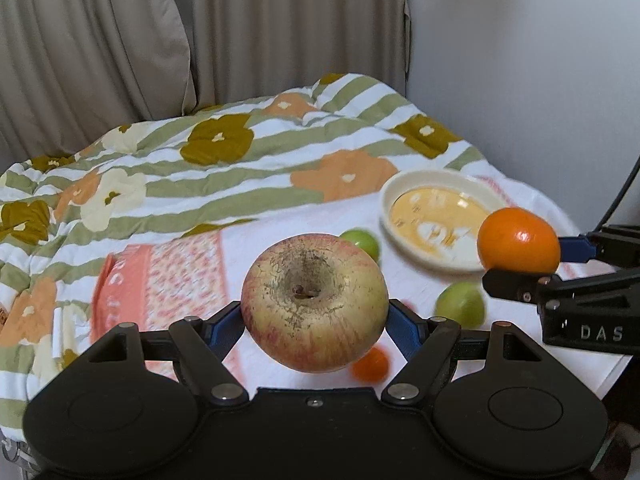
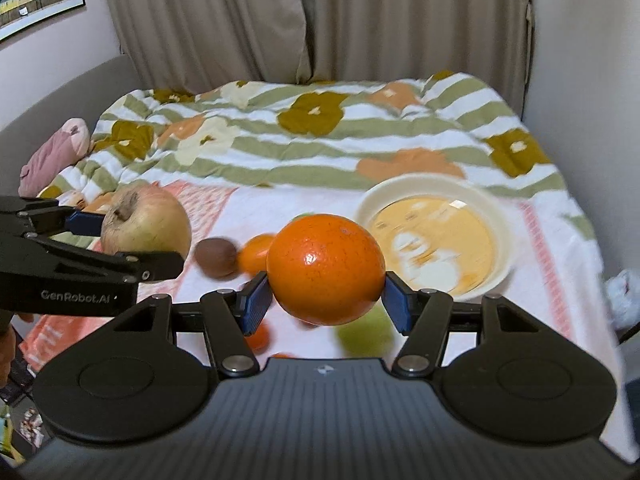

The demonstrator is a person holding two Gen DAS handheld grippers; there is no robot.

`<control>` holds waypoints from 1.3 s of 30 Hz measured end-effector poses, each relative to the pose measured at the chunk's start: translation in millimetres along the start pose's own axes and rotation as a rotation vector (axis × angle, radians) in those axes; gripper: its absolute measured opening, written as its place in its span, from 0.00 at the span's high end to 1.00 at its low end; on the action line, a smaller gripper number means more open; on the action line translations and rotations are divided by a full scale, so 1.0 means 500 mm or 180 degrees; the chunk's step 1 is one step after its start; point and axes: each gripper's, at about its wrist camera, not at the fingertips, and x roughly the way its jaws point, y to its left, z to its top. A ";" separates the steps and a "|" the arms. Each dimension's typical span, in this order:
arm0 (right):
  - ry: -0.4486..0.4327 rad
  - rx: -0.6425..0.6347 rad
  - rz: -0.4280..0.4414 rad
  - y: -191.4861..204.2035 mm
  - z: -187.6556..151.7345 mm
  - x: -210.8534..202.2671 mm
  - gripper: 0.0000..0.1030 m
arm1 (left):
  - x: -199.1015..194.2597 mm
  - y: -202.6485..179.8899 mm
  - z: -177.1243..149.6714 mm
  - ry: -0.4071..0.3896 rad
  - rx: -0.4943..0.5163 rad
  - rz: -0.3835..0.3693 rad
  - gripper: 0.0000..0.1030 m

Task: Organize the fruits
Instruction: 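Carry the apple and orange up toward the white bowl with both tools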

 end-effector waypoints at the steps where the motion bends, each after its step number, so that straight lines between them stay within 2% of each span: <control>1: -0.0007 -0.0009 -0.0009 -0.023 0.009 -0.001 0.27 | 0.004 -0.017 0.011 -0.0016 -0.0011 0.0002 0.23; 10: 0.0063 -0.0165 0.0007 -0.234 0.074 0.055 0.27 | 0.106 -0.148 0.107 -0.0063 -0.0129 0.0022 0.23; 19: 0.0136 -0.0153 0.0069 -0.377 0.115 0.187 0.27 | 0.295 -0.221 0.168 0.0155 -0.0115 0.0062 0.23; 24: 0.0200 -0.0123 0.0112 -0.411 0.124 0.250 0.27 | 0.383 -0.242 0.185 0.0260 -0.0070 0.0069 0.23; 29: 0.0265 -0.0168 0.0186 -0.426 0.125 0.292 0.27 | 0.434 -0.262 0.196 0.0367 0.0012 0.0105 0.23; 37: 0.0317 -0.0171 0.0250 -0.434 0.131 0.328 0.27 | 0.460 -0.283 0.215 0.0373 0.0209 0.0216 0.22; 39: 0.0320 -0.0158 0.0270 -0.435 0.134 0.329 0.27 | 0.456 -0.287 0.217 0.0352 0.0287 0.0278 0.15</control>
